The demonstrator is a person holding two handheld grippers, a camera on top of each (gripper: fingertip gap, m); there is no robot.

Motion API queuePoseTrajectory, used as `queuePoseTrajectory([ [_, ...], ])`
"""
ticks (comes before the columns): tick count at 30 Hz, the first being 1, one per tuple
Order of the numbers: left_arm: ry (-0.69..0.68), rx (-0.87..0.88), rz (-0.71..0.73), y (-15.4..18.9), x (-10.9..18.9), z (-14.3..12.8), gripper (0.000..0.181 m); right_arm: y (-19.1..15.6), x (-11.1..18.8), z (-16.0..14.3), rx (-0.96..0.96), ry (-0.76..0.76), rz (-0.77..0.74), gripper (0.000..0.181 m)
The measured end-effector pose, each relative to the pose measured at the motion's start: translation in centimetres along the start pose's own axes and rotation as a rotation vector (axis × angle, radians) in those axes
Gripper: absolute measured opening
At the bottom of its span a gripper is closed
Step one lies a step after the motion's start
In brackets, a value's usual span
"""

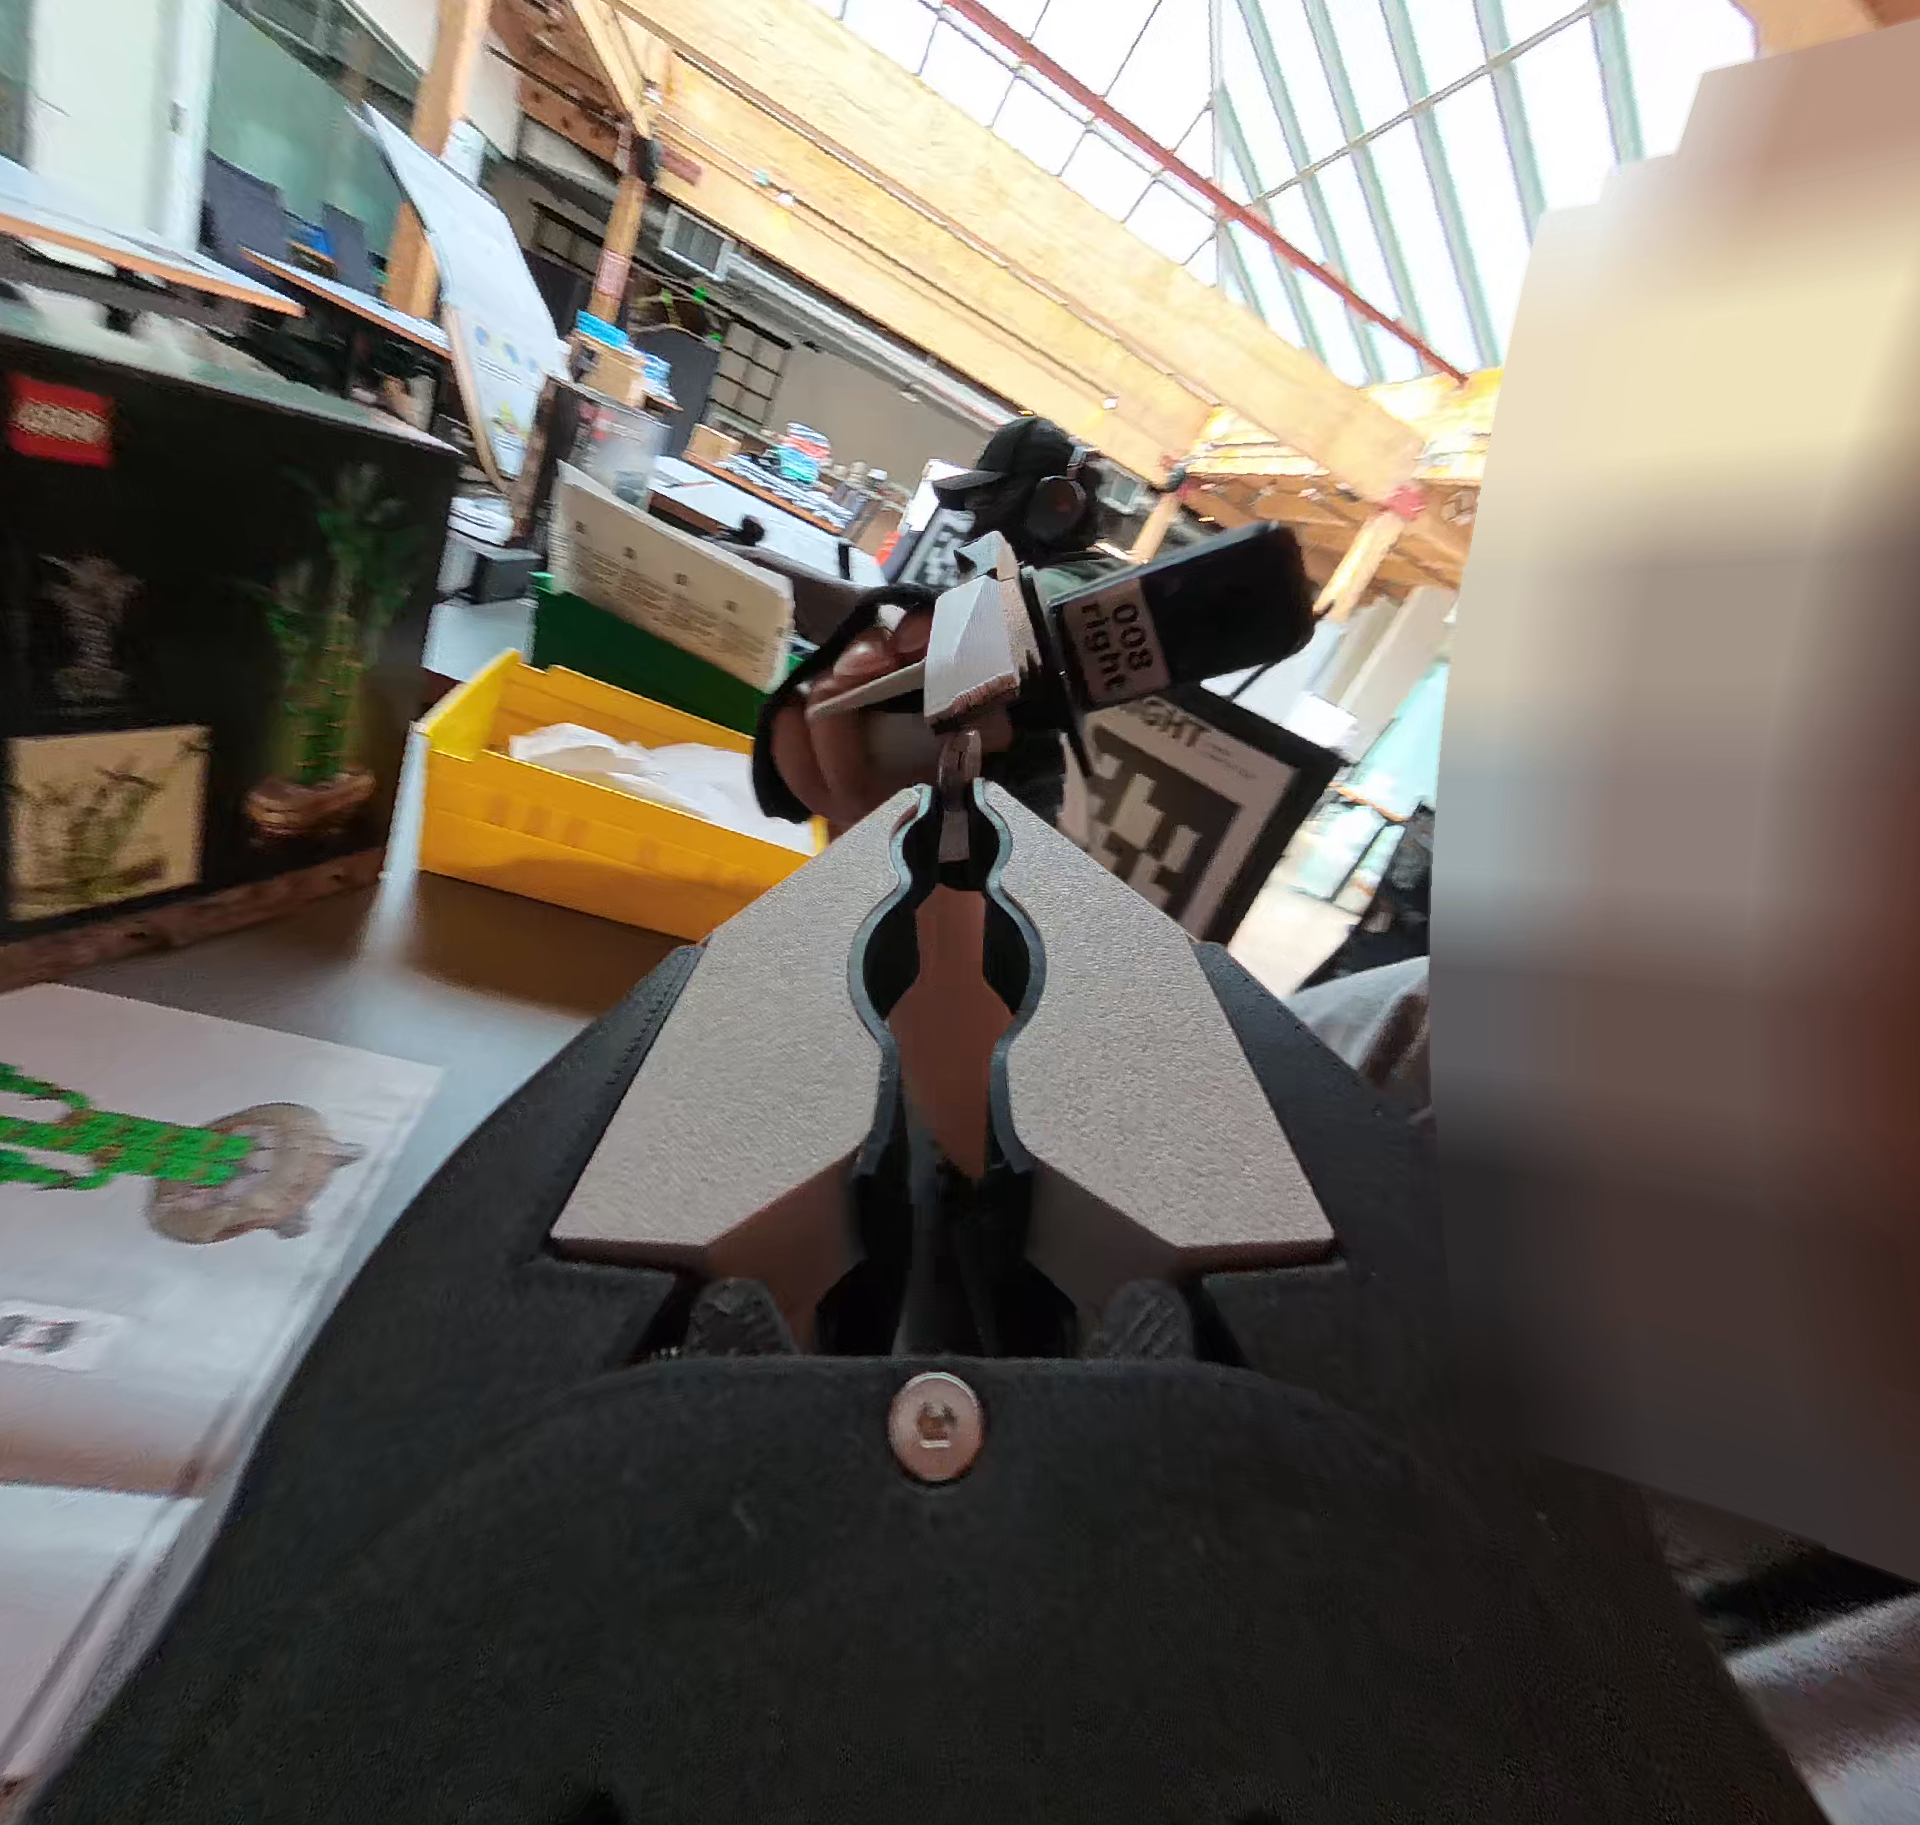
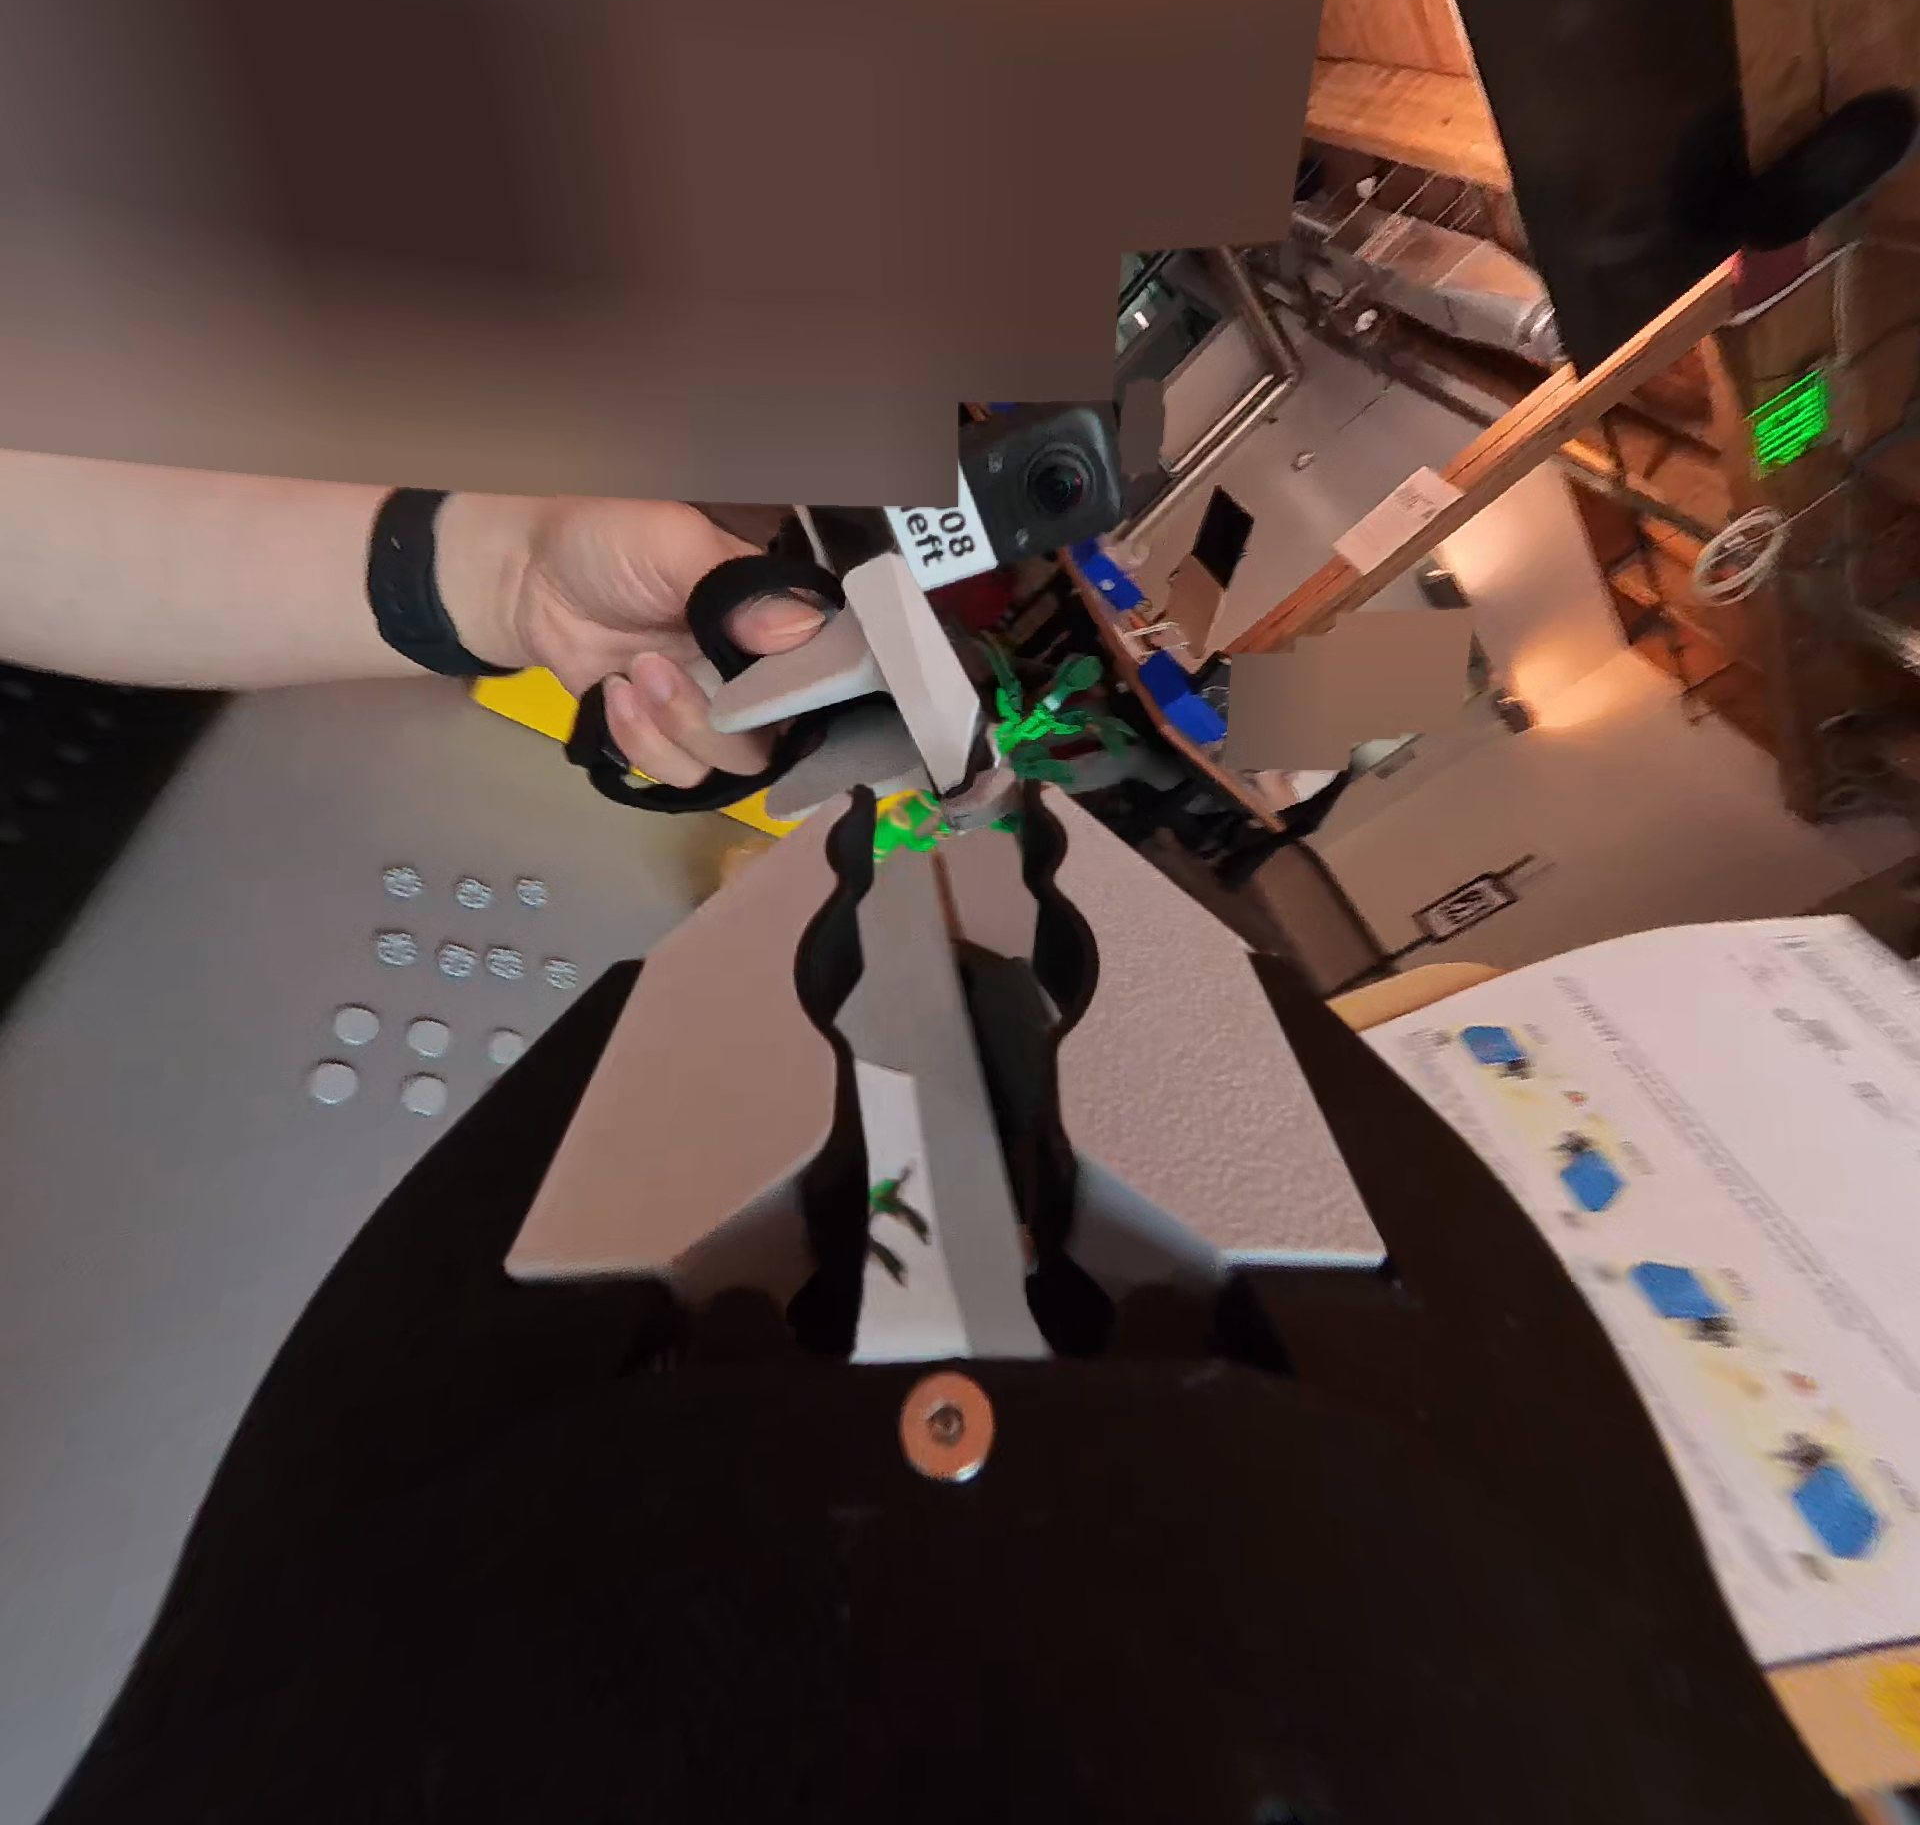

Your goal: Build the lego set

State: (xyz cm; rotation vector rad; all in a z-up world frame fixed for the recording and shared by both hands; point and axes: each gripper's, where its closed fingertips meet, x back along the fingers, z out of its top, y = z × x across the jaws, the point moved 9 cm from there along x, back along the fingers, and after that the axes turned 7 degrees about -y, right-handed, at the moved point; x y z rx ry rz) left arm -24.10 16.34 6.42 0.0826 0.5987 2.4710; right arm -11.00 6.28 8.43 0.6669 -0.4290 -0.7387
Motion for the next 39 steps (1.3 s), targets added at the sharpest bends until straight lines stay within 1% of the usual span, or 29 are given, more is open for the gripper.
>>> queuePoseTrajectory([
  [2, 0.004, -0.082, 0.076, 0.3, 0.2, 0.2, 0.003, 0.7, 0.2, -0.2, -0.15, 0.042, 0.065, 0.03],
  [4, -0.004, -0.192, 0.16, 0.7, 0.2, 0.4, 0.002, 1.6, 0.4, -0.4, -0.309, 0.068, 0.109, 0.027],
  [6, -0.002, -0.315, 0.22, 1.4, 0.1, 0.5, 0.003, 1.9, 0.5, -0.7, -0.407, 0.086, 0.176, 0.019],
  [7, -0.003, -0.376, 0.248, 1.8, 0.0, 0.6, 0.003, 2.0, 0.4, -0.8, -0.428, 0.074, 0.178, 0.018],
  [10, -0.043, -0.565, 0.359, 2.7, -0.3, 0.3, 0.003, 1.7, 0.3, -0.6, -0.38, 0.071, 0.161, 0.015],
  [11, -0.06, -0.626, 0.399, 2.9, -0.4, 0.2, 0.003, 1.6, 0.3, -0.5, -0.357, 0.067, 0.155, 0.01],
  [12, -0.081, -0.683, 0.424, 3.2, -0.6, 0.0, 0.003, 1.4, 0.3, -0.4, -0.336, 0.061, 0.147, 0.006],
  [15, -0.136, -0.815, 0.462, 3.8, -0.8, -0.4, 0.003, 1.0, 0.5, -0.1, -0.287, 0.04, 0.163, 0.005],
  [17, -0.162, -0.856, 0.456, 4.2, -0.8, -0.6, 0.002, 0.7, 0.6, 0.2, -0.25, 0.034, 0.17, 0.005],
  [20, -0.163, -0.897, 0.417, 4.7, -0.8, -0.7, 0.003, 0.3, 0.9, 0.7, -0.19, 0.06, 0.176, 0.005],
  [23, -0.176, -0.962, 0.413, 5.1, -0.8, -1.0, 0.003, 0.0, 0.9, 0.8, -0.154, 0.074, 0.189, 0.005],
  [30, -0.236, -1.046, 0.482, 5.0, -1.0, -1.6, 0.002, -0.6, 0.9, 0.7, 0.008, 0.007, 0.126, 0.005],
  [33, -0.213, -1.134, 0.527, 5.5, -1.0, -2.0, 0.006, -0.8, 1.1, 1.1, 0.022, 0.021, 0.13, 0.005],
  [35, -0.195, -1.199, 0.559, 5.9, -1.2, -2.3, 0.005, -0.9, 1.3, 1.2, 0.024, 0.027, 0.133, 0.005],
  [37, -0.205, -1.223, 0.555, 6.1, -1.4, -2.6, 0.002, -1.0, 1.5, 1.3, 0.035, 0.025, 0.141, 0.006],
  [39, -0.211, -1.219, 0.537, 6.3, -1.4, -2.6, 0.006, -1.0, 1.6, 1.4, 0.05, 0.024, 0.132, 0.006],
])
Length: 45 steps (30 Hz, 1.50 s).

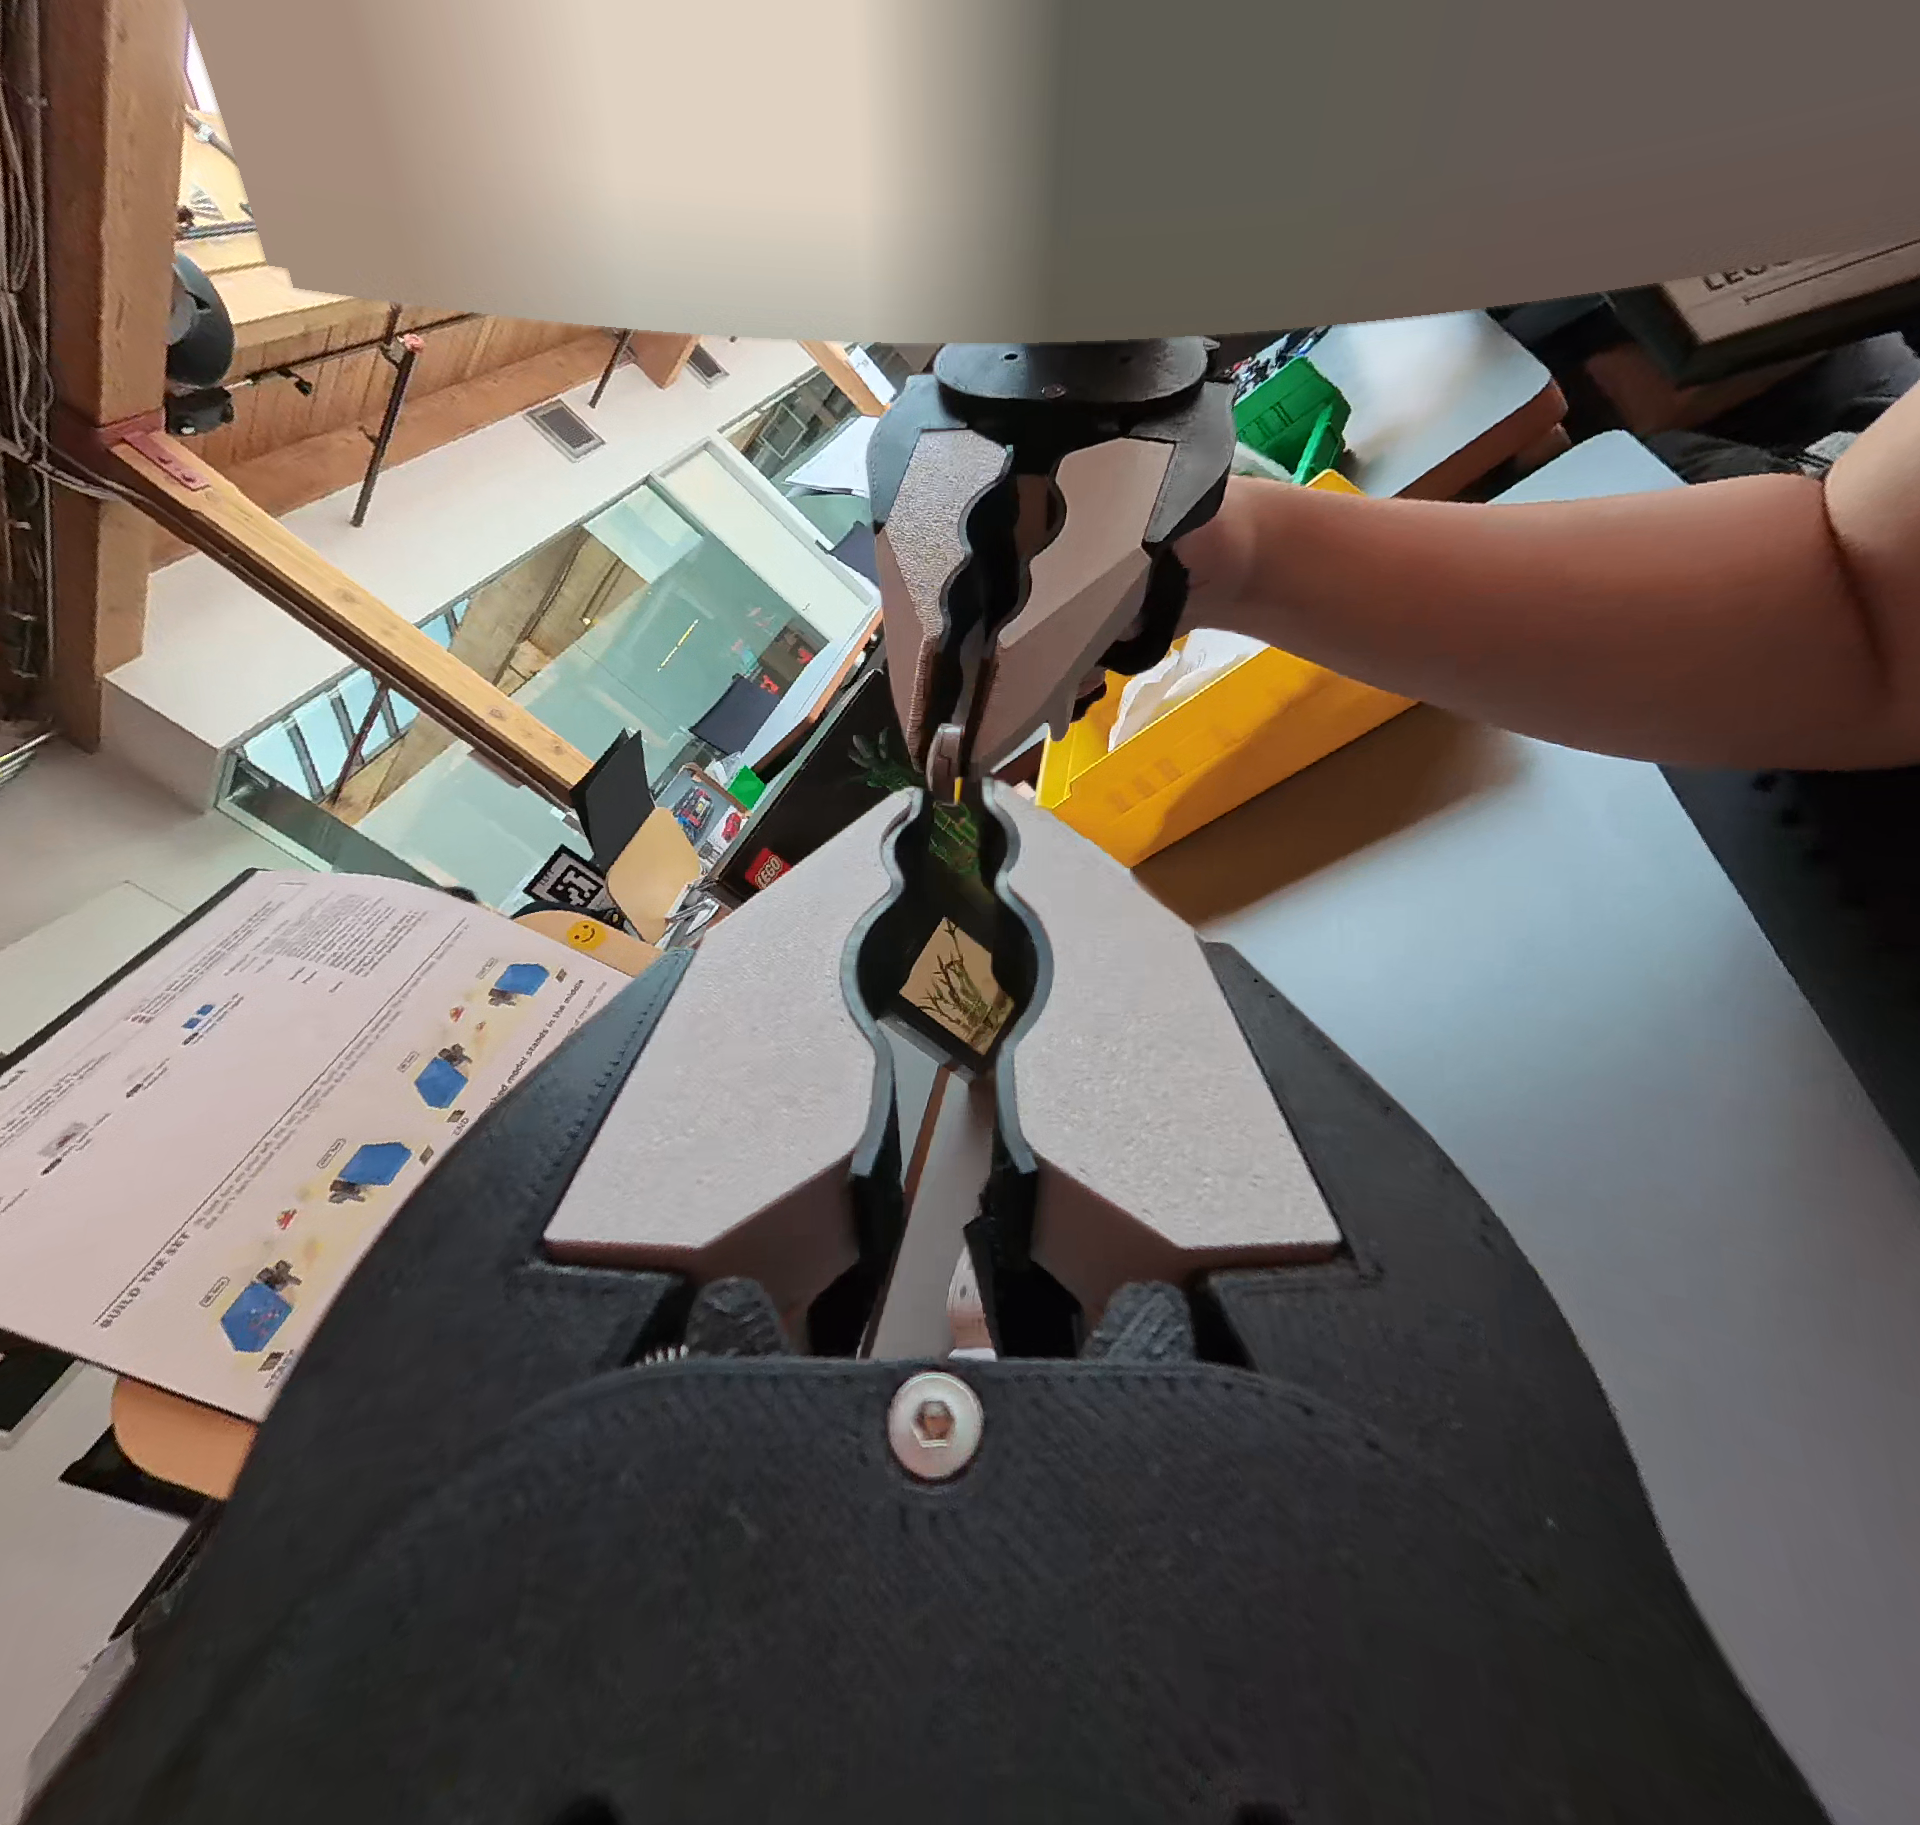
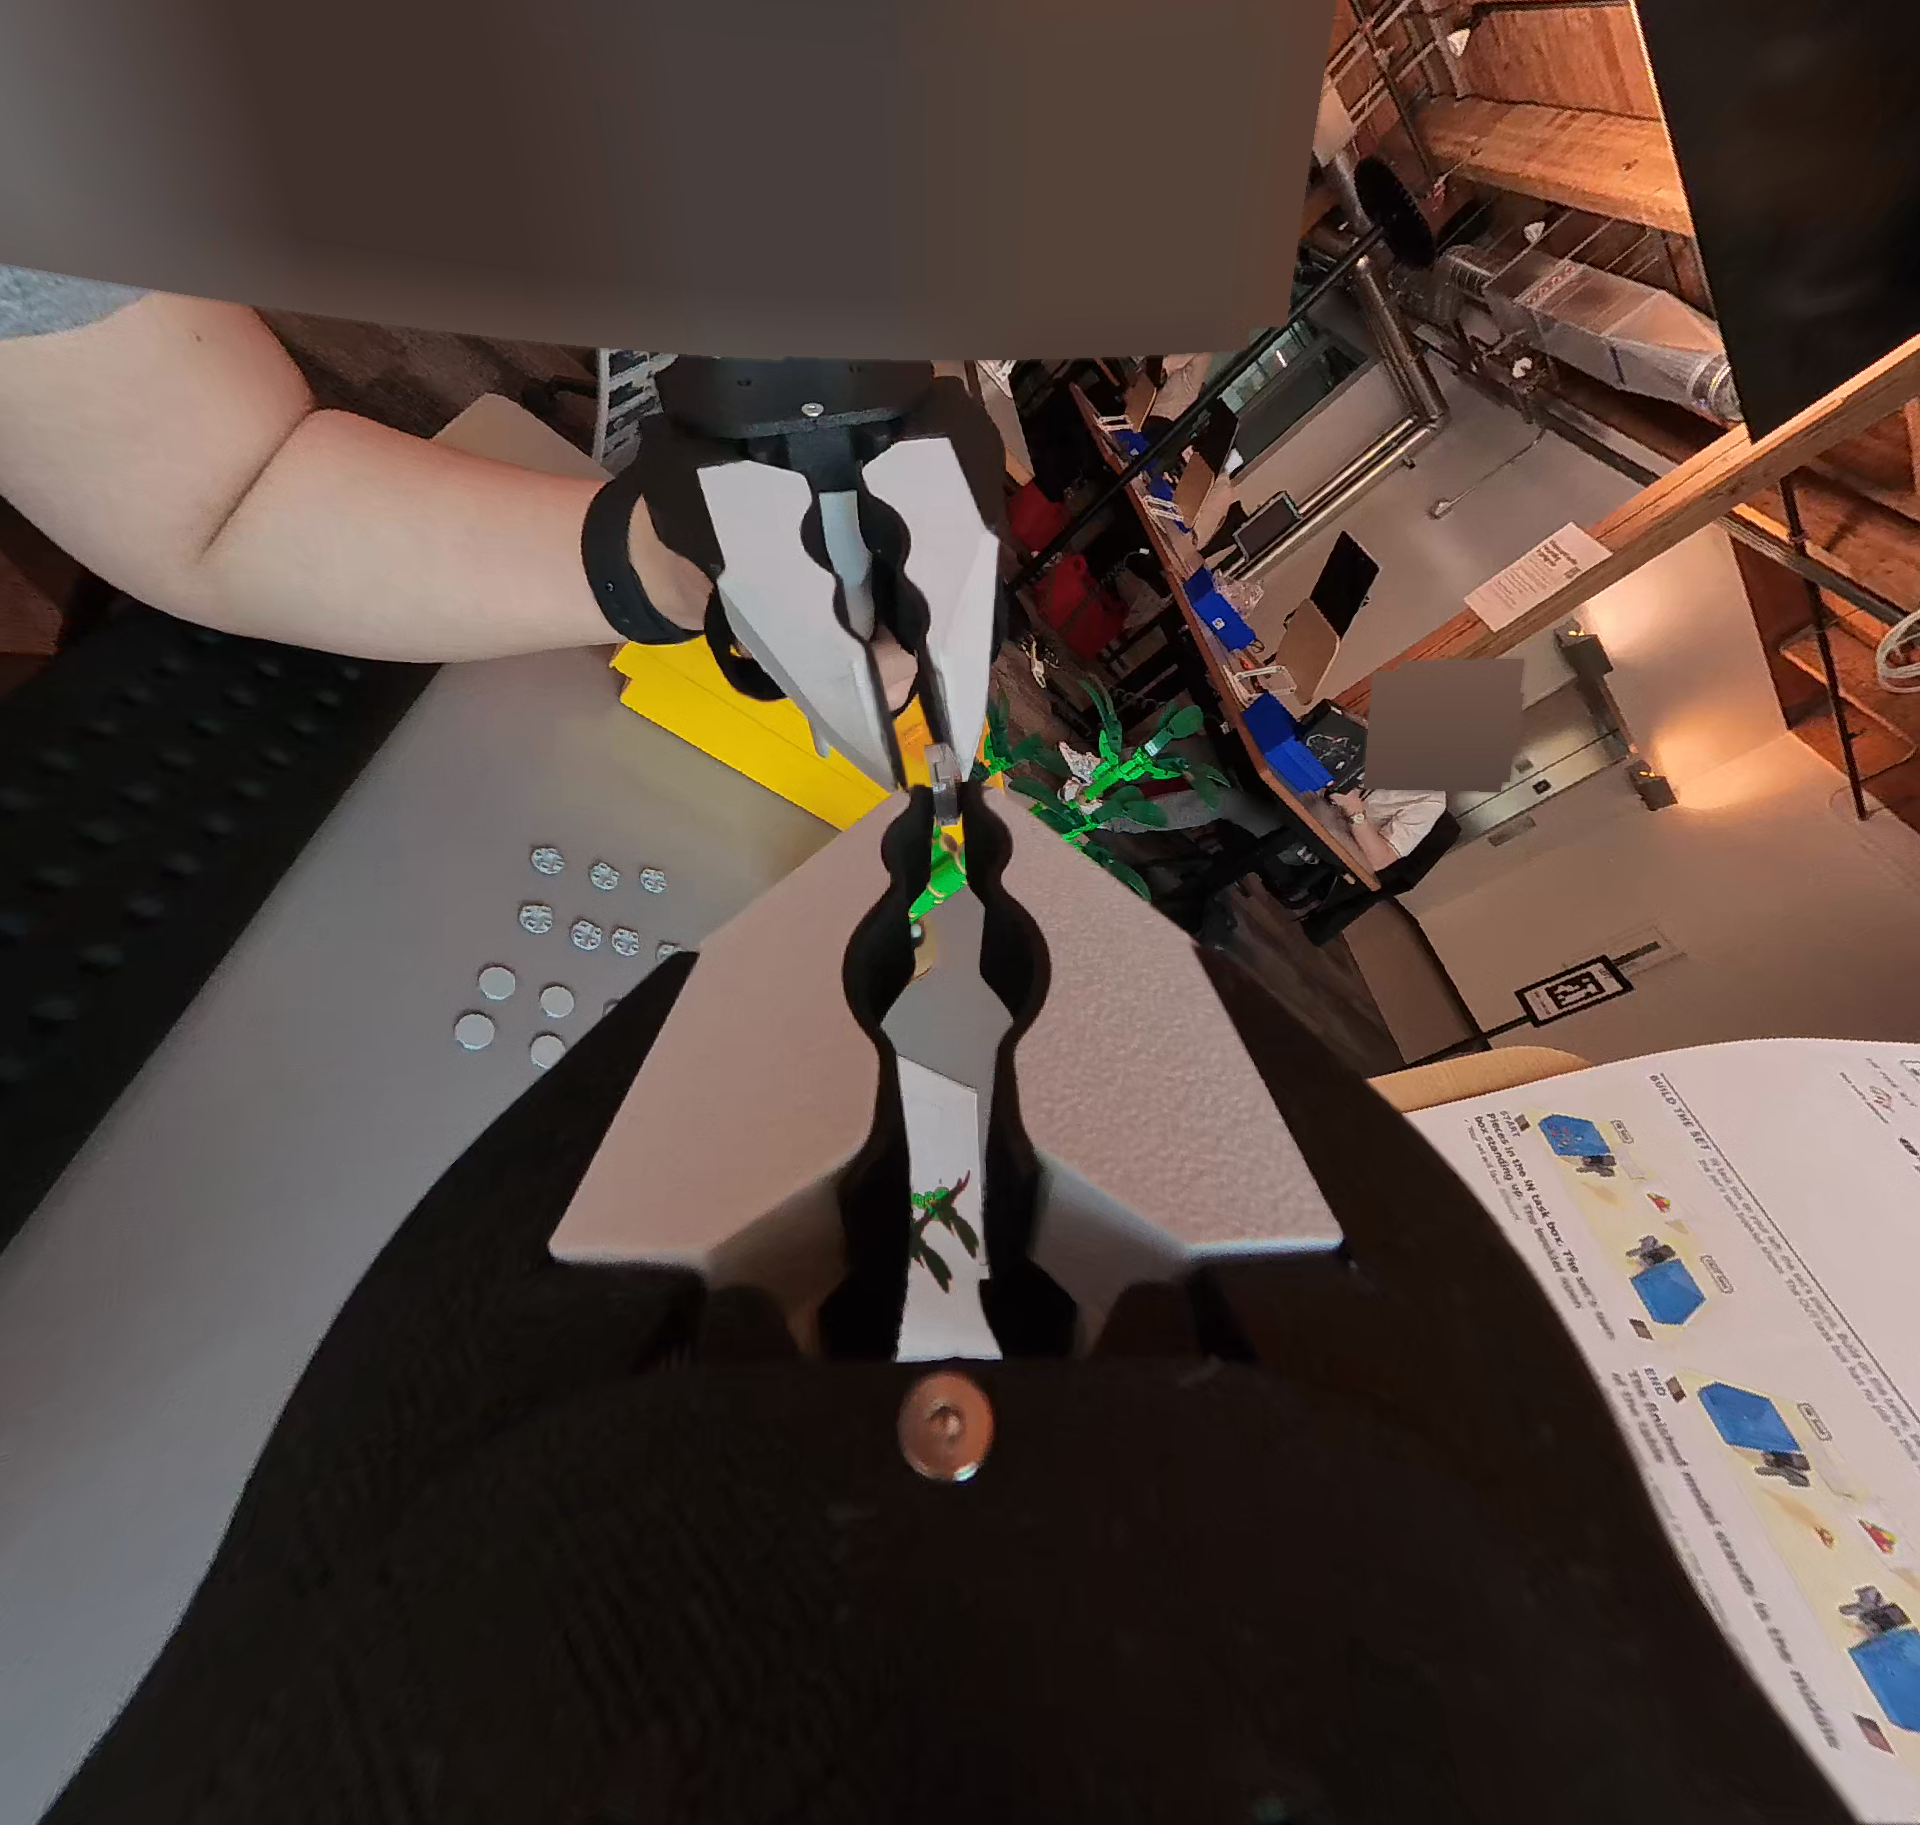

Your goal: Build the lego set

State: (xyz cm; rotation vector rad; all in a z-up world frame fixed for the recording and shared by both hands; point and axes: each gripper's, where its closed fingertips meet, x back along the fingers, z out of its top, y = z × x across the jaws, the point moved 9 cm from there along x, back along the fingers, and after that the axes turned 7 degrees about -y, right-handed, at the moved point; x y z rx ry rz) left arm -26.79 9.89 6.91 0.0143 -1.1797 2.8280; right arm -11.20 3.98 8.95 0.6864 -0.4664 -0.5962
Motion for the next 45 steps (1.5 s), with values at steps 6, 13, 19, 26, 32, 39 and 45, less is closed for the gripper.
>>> queuePoseTrajectory([
  [6, 0.039, 0.007, -0.021, 0.06, 0.35, 0.3, 0.004, -0.36, 0.05, 0.2, 0.029, -0.015, 0.006, 0.005],
  [13, 0.04, -0.011, -0.028, 0.24, 0.42, 0.41, 0.003, -0.58, -0.02, 0.52, 0.042, -0.01, 0.01, 0.005],
  [19, 0.019, -0.04, -0.018, 0.31, 0.32, 0.26, 0.002, -0.52, -0.1, 0.29, 0.027, -0.021, 0.018, 0.005],
  [26, 0.019, -0.049, -0.015, 0.35, 0.3, 0.43, 0.002, -0.45, 0.05, 0.29, 0.02, -0.013, 0.031, 0.005],
  [32, 0.006, -0.052, -0.016, 0.35, 0.1, 0.09, 0.001, -0.32, -0.04, -0.11, 0.011, -0.022, 0.04, 0.005],
  [39, 0.001, -0.073, 0.005, 0.06, 0.48, 0.01, 0.001, -0.24, -0.06, 0.33, -0.035, -0.005, 0.031, 0.006],
  [45, -0.005, -0.078, 0.001, 0.07, 0.5, -0.04, 0.001, -0.29, -0.07, 0.37, -0.033, -0.012, 0.032, 0.005],
])
